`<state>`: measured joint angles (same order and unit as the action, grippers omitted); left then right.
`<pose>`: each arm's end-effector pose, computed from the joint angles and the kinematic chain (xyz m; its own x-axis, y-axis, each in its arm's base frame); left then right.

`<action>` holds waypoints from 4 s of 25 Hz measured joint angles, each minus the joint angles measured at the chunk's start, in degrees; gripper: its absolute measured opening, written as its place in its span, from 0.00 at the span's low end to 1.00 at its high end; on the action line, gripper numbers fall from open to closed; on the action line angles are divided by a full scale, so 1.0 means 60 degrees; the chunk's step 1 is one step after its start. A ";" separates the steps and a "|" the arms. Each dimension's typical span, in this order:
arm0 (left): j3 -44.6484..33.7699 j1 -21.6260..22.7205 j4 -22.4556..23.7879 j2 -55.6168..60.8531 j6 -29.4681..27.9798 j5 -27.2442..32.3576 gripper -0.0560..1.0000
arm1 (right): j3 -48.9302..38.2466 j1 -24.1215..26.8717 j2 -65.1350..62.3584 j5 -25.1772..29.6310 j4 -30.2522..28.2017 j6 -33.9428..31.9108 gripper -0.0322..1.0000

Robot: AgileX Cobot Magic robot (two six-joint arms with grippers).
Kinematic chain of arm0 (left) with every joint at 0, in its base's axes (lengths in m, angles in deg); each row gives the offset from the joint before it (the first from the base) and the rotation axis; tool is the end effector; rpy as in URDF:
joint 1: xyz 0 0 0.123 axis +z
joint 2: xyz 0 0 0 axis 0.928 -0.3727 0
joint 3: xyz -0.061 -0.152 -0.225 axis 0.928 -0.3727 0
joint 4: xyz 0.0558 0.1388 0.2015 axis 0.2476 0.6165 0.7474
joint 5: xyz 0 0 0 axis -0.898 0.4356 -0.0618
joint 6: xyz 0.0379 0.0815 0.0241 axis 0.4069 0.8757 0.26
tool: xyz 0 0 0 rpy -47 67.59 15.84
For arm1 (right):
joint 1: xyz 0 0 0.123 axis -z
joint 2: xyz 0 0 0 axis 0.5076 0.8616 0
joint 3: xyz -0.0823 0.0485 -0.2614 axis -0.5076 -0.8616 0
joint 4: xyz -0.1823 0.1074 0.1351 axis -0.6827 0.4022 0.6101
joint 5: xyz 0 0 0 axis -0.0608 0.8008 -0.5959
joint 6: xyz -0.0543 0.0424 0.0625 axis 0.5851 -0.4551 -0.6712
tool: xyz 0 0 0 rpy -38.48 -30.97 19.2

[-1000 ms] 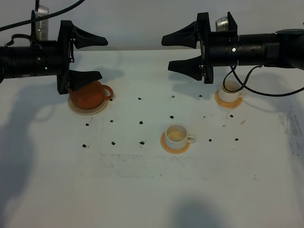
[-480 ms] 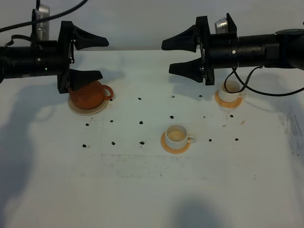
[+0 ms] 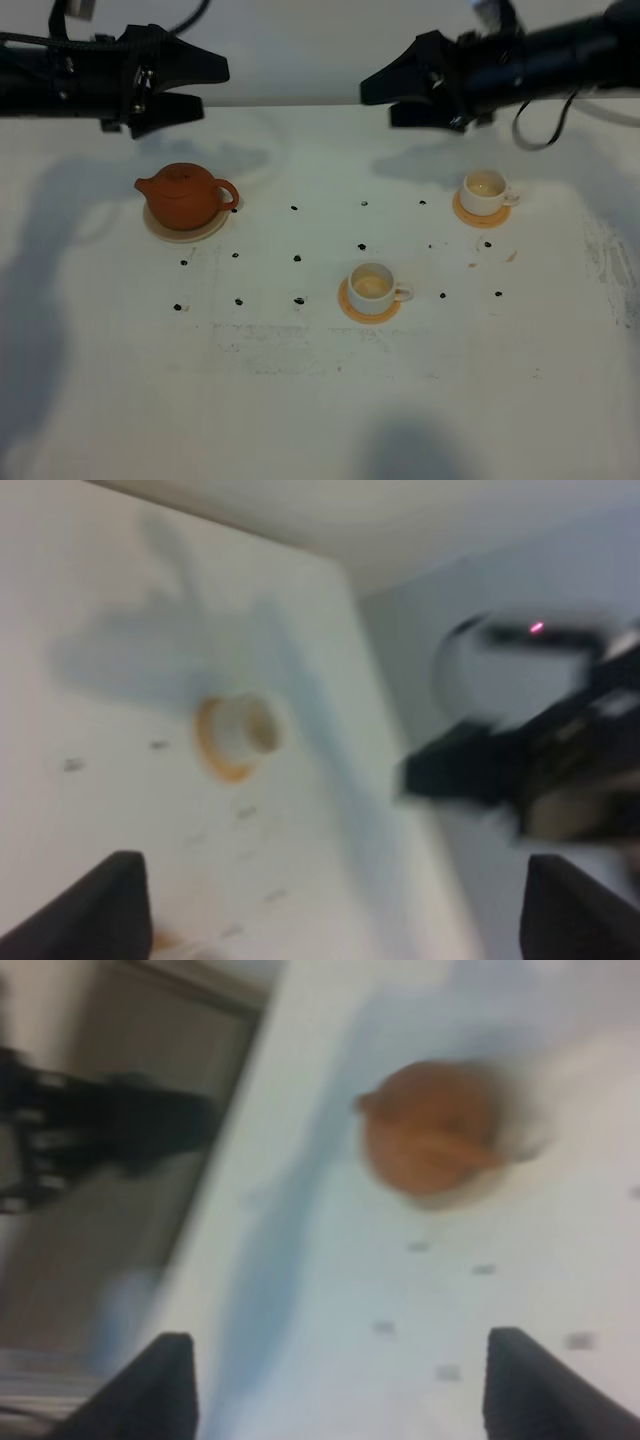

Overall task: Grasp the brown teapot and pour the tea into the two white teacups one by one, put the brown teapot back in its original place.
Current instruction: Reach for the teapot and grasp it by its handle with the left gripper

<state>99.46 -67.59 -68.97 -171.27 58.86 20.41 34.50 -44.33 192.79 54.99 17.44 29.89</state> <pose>0.4088 -0.0687 0.2506 -0.8334 -0.2108 -0.5109 0.3030 0.5988 -0.7414 0.3995 0.1760 0.2657 -0.8666 -0.1167 -0.4851 -0.4770 0.4790 0.7369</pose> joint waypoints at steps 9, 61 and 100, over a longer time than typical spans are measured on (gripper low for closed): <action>0.0061 -0.1282 0.7029 0.2165 -0.2500 -0.2318 0.70 | 0.0206 0.0000 -0.2138 -0.1409 -0.6002 -0.2157 0.59; 0.0070 -0.3447 1.3783 0.0576 -0.7269 -0.3574 0.70 | -0.9224 -0.0292 -1.8082 -0.0069 -1.0499 -0.5789 0.52; 0.1676 -0.3678 1.3544 -0.1455 -0.7031 -0.4267 0.70 | -1.0682 0.1856 -1.9213 0.0267 -1.0489 -0.6227 0.51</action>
<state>109.52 -89.66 12.29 -180.00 16.67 -5.19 -29.59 -33.19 77.51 56.59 -45.49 -7.47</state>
